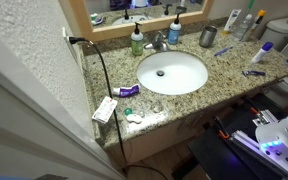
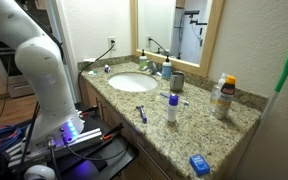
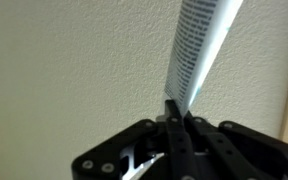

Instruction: Set the white tube upright on the right side of the counter

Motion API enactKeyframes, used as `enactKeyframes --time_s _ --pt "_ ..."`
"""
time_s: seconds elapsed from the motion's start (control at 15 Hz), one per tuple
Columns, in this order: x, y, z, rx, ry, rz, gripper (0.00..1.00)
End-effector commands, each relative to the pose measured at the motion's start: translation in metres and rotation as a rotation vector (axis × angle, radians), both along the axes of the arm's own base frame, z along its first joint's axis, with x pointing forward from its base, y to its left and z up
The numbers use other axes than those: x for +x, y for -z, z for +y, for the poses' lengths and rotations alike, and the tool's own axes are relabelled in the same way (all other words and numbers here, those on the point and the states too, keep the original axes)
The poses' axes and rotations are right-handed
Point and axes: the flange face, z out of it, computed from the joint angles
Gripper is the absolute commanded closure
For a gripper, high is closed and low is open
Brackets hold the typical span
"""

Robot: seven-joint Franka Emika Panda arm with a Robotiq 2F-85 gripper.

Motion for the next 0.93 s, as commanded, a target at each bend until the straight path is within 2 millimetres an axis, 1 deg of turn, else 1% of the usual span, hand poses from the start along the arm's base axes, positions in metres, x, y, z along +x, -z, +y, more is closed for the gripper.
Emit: enactKeyframes --time_s 0.0,0.07,0.13,0.2,0.33,0.47,0.53,0.6,0.67,0.73,0.87 --pt "0.029 0.047 -0.014 -0.048 0.055 0.096 0.99" --pt "0.031 0.077 -0.017 -0.091 0.074 0.117 0.99" --pt "0.026 0.042 -0.016 -0.106 0.076 0.182 0.99" --pt "0.029 0.062 -0.018 -0.126 0.081 0.239 0.99" --pt "0.032 0.075 -0.015 -0.157 0.081 0.309 0.99" --pt "0.033 0.084 -0.003 -0.165 0.059 0.343 0.99" --pt "0.033 0.100 -0.001 -0.158 0.049 0.381 0.99" --pt "0.035 0.122 0.001 -0.138 0.034 0.425 0.99" --pt "0.043 0.095 -0.006 -0.134 0.044 0.356 0.99" --pt "0.044 0.104 -0.004 -0.124 0.037 0.369 0.96" --pt "0.044 0.102 -0.005 -0.125 0.038 0.365 0.96"
